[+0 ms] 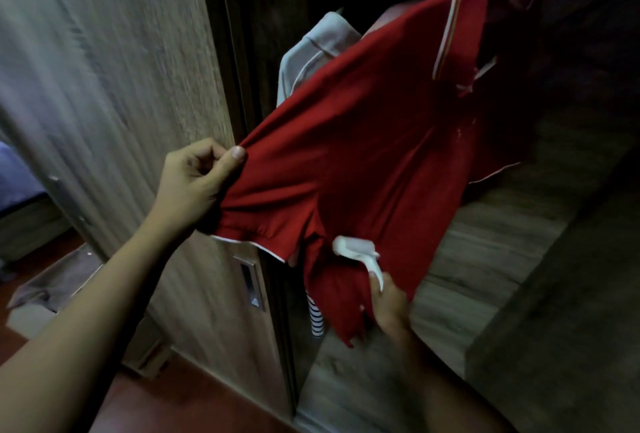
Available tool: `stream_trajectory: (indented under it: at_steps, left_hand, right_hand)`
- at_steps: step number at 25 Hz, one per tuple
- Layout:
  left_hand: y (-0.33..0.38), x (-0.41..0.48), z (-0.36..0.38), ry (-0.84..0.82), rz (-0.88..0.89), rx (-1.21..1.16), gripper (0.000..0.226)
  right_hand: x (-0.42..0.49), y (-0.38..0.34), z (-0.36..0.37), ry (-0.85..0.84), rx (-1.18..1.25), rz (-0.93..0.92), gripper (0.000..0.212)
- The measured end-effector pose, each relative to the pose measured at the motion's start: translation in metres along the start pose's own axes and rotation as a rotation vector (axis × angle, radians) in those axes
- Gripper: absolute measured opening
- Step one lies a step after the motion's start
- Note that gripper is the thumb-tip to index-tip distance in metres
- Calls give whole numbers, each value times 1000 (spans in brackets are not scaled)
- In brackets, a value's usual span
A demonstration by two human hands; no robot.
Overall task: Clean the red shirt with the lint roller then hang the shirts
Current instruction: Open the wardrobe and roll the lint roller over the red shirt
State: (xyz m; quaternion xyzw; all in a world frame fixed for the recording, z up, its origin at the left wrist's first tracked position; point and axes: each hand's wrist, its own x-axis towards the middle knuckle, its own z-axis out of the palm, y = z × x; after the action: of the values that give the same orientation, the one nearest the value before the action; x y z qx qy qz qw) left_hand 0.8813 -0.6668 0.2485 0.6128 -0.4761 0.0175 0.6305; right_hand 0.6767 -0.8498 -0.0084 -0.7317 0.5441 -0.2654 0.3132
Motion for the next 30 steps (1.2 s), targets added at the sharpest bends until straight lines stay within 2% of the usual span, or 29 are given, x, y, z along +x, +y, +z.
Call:
stream_trajectory:
  at_steps: [4,6,8,10,12,14,16,19,22,24,27,29,30]
  left_hand:
    - [-3,2,-1,7,-6,-12,29]
    - [-2,1,0,11,-8,-30,28]
    - [-2,1,1,18,-6,-34,29]
    - [-2,0,0,24,-10,-38,29]
    - [-2,0,-1,27,-28,-57,28]
    - [-2,-1,0,33,-34,-75,29]
    - [-2,-2,2,30,-29,-85,29]
    - [-1,-2,3,32,-44,-81,31]
    - [-3,-1,3,82,-64,-93,31]
    - [-4,-3,5,90,-72,-108,31]
    - [-4,-5,7,103,-71,-124,31]
    - [-4,-4,6,98,-57,-83,30]
    - [-3,-4,6,92,-52,-64,30]
  right_hand:
    - [-5,-74,-60,289,348,-281,40]
    - [-2,-127,-103,447,477,-429,31]
    - [-2,-170,-136,513,534,-508,25]
    - [-12,-185,-136,501,532,-547,27]
    - [-31,-162,-101,439,447,-547,36]
    - [-58,-120,-58,306,364,-480,46]
    - [-77,-97,-36,226,346,-402,47]
    - [-64,-123,-60,348,380,-448,37]
    - [-43,-175,-103,416,436,-545,35]
    - [-46,-184,-103,430,403,-566,34]
    - [-84,-151,-61,285,309,-555,40]
    - [-111,-133,-40,136,320,-517,43]
    - [-115,-131,-39,119,333,-510,41]
